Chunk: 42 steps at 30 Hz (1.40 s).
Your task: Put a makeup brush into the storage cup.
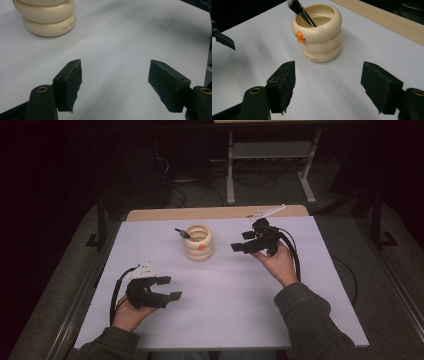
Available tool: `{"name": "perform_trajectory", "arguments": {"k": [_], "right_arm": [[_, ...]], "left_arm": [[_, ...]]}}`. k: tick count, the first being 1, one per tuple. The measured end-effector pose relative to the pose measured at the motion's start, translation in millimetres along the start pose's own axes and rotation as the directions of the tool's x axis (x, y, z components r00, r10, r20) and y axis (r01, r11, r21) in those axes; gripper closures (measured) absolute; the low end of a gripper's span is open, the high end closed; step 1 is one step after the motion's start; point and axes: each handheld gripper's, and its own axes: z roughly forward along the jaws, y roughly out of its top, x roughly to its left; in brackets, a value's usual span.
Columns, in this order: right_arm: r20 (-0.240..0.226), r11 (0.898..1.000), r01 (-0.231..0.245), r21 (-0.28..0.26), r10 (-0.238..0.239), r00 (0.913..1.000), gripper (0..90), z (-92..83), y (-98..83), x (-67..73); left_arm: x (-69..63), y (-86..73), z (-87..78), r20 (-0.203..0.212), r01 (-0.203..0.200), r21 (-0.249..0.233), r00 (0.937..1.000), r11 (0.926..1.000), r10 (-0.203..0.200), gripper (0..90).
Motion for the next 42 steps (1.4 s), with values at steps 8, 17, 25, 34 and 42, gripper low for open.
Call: {"name": "perform_trajectory", "arguments": {"k": [8,17,25,34,42], "right_arm": [[-0.003,1.0,-0.002,-0.009,0.002,1.0,25.6,-6.1,-7.4,1.2],[-0.003,1.0,-0.013,-0.014,0.013,0.9999,25.4,-13.4,-18.5,2.6],[-0.008,0.999,-0.025,-0.034,0.024,0.9997,25.0,-18.6,-28.2,3.5],[0.002,0.999,-0.013,-0.036,0.013,0.9999,25.0,-24.0,-39.9,9.3],[-0.001,0.999,-0.027,-0.028,0.027,0.9996,25.1,-26.9,-57.6,11.3]], "left_arm": [[0.5,0.3,-0.9,-0.008,0.01,-0.009,0.9999,0.9999,-0.01,26.5],[1.6,0.2,-1.8,-0.011,0.007,-0.009,0.9999,0.9999,-0.007,26.4],[2.3,1.7,-4.1,-0.017,-0.009,-0.01,0.9998,0.9999,0.009,26.2],[2.2,1.0,-10.6,-0.036,-0.001,-0.028,0.9993,0.9996,0.0,26.0],[1.1,0.6,-9.8,-0.049,-0.015,-0.03,0.9987,0.9994,0.013,25.0]]}}
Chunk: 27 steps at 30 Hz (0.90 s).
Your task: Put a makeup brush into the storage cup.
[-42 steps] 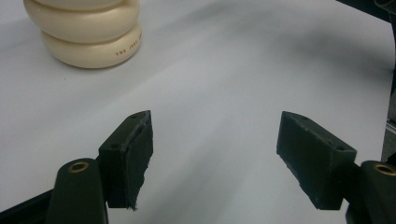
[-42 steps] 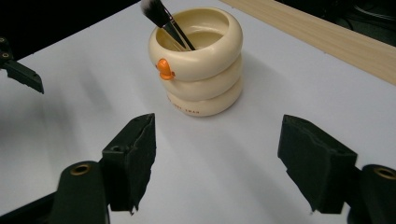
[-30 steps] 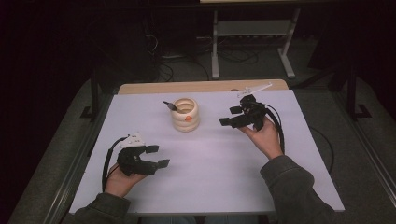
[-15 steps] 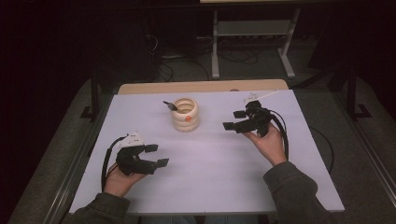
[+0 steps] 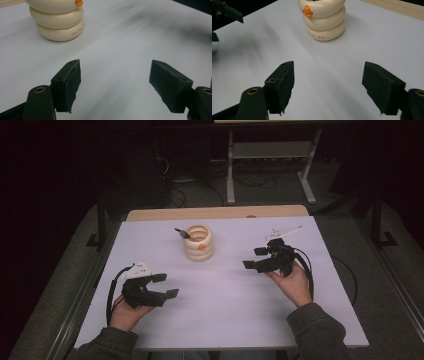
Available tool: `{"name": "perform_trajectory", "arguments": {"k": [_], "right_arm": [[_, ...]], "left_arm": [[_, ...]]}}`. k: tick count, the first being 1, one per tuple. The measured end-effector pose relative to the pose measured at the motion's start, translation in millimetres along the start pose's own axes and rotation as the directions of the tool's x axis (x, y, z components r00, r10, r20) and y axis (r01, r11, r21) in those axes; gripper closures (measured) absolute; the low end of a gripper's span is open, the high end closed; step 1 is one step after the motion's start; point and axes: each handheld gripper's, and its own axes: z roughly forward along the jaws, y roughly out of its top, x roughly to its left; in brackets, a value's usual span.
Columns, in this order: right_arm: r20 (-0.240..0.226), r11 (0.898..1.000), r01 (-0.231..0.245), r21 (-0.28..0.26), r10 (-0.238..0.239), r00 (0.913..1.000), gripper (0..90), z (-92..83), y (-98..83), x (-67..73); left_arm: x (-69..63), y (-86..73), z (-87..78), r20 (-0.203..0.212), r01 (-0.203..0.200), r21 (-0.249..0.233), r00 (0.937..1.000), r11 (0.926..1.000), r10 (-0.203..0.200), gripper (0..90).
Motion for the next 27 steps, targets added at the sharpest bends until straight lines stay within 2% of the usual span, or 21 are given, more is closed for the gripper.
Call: {"name": "perform_trajectory", "arguments": {"k": [4,12,17,24,27], "right_arm": [[0.001,1.0,-0.002,-0.006,0.002,1.0,25.1,-3.9,-7.5,-0.7],[0.004,1.0,-0.019,-0.002,0.019,0.9998,25.1,-13.1,-22.1,-0.8],[0.012,1.0,-0.013,-0.006,0.013,0.9998,25.1,-18.8,-28.1,-1.1],[0.019,1.0,-0.029,0.012,0.028,0.9994,23.7,-23.0,-39.3,-0.8],[0.019,0.999,-0.032,0.001,0.032,0.9993,23.7,-25.7,-44.6,-0.5]], "left_arm": [[-2.2,-0.2,1.0,-0.005,-0.014,-0.001,0.9999,0.9999,0.014,24.3],[-2.2,-1.6,1.1,-0.004,-0.006,0.0,1.0,1.0,0.006,23.5],[-2.3,-1.8,1.7,-0.003,-0.012,0.002,0.9999,0.9999,0.012,23.3],[-2.7,-3.2,1.5,0.0,-0.016,-0.001,0.9999,0.9999,0.016,23.2],[-2.2,-4.4,1.9,0.001,-0.015,0.002,0.9999,0.9999,0.015,23.2]]}}
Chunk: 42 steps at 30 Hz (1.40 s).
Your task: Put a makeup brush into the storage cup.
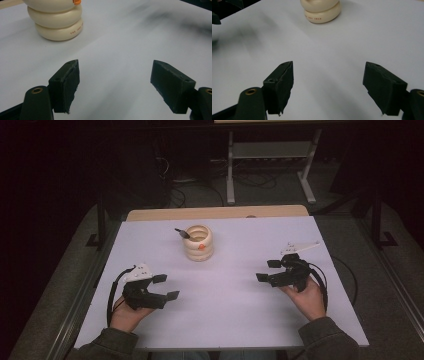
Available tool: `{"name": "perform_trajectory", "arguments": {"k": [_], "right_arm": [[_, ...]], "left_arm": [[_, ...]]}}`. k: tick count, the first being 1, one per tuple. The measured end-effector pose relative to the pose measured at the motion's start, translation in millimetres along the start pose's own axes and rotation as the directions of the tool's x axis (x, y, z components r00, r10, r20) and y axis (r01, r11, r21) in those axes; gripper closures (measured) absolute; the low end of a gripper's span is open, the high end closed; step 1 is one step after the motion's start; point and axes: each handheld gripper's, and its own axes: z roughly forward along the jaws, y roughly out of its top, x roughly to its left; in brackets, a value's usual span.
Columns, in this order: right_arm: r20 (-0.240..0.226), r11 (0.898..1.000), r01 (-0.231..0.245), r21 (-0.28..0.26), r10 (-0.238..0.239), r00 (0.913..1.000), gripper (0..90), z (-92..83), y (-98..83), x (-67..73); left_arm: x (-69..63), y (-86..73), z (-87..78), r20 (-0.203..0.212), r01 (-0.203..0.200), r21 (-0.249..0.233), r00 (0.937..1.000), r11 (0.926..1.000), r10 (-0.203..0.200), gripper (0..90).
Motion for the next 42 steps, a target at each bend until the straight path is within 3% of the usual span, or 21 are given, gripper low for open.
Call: {"name": "perform_trajectory", "arguments": {"k": [13,24,39,42], "right_arm": [[0.036,0.999,-0.039,-0.002,0.039,0.9986,18.9,-10.6,-25.2,-2.9],[0.057,0.999,-0.041,-0.011,0.042,0.9975,15.0,-19.0,-40.5,-1.2],[0.071,0.998,-0.059,-0.028,0.061,0.9956,14.7,-28.7,-61.7,3.6],[0.064,0.998,-0.065,-0.027,0.066,0.9958,14.7,-28.3,-64.7,4.4]], "left_arm": [[-3.5,-9.0,3.3,0.011,-0.012,0.031,0.9999,0.9994,0.012,21.6],[-6.5,-18.0,2.5,0.009,-0.014,0.049,0.9999,0.9987,0.014,18.2],[-5.6,-29.4,1.0,0.002,-0.002,0.07,1.0,0.9975,0.002,18.2],[-4.3,-31.1,1.4,0.005,0.016,0.064,0.9998,0.9978,-0.017,18.2]]}}
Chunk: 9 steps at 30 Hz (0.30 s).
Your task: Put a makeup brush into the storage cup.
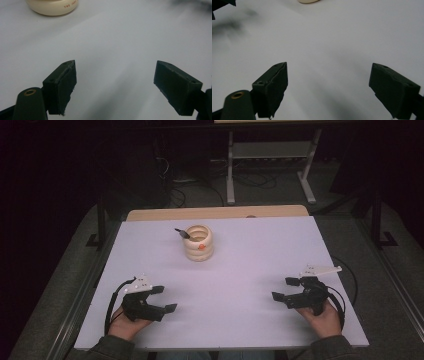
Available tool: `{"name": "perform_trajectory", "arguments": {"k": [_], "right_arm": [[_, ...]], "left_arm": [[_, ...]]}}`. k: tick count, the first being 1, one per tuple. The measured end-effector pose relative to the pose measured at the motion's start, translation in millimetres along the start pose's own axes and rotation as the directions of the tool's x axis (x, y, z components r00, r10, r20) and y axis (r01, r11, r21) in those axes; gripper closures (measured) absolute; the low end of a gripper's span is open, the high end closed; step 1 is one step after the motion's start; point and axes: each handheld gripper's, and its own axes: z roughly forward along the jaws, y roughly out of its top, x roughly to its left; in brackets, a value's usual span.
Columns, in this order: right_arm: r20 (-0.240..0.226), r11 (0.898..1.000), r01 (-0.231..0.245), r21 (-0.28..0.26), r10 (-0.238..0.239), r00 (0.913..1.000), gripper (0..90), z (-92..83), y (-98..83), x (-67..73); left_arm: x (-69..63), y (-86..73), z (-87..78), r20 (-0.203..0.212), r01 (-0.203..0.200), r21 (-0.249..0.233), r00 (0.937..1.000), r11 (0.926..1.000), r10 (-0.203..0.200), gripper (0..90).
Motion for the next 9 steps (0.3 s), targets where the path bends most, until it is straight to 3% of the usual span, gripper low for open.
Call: {"name": "perform_trajectory", "arguments": {"k": [9], "right_arm": [[0.0,1.0,0.018,-0.002,-0.018,0.9998,14.8,1.1,-2.6,3.3]], "left_arm": [[-0.6,1.5,0.7,-0.007,-0.017,-0.008,0.9998,0.9998,0.017,18.4]]}}
